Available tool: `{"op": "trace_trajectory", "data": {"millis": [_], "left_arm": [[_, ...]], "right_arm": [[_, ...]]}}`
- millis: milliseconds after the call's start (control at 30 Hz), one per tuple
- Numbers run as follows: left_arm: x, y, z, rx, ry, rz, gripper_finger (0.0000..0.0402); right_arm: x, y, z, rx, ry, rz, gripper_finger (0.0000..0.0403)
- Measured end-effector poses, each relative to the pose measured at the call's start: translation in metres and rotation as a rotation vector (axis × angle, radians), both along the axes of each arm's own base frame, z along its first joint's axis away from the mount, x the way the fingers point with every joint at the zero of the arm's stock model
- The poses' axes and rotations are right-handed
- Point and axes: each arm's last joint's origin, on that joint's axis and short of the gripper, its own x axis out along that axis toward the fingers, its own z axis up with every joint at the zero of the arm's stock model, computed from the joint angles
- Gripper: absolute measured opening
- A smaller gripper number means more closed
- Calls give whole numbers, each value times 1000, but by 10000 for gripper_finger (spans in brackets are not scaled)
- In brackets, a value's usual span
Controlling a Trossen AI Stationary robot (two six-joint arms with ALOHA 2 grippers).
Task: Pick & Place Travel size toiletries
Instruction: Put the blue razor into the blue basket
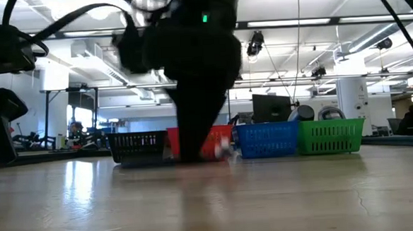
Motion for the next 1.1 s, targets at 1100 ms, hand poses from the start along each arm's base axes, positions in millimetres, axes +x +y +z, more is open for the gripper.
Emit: {"op": "trace_trajectory", "data": {"millis": [1100], "left_arm": [[0, 1, -1, 12, 9, 1, 213]], "right_arm": [[-131, -190, 35, 59, -315, -1296, 75]]}}
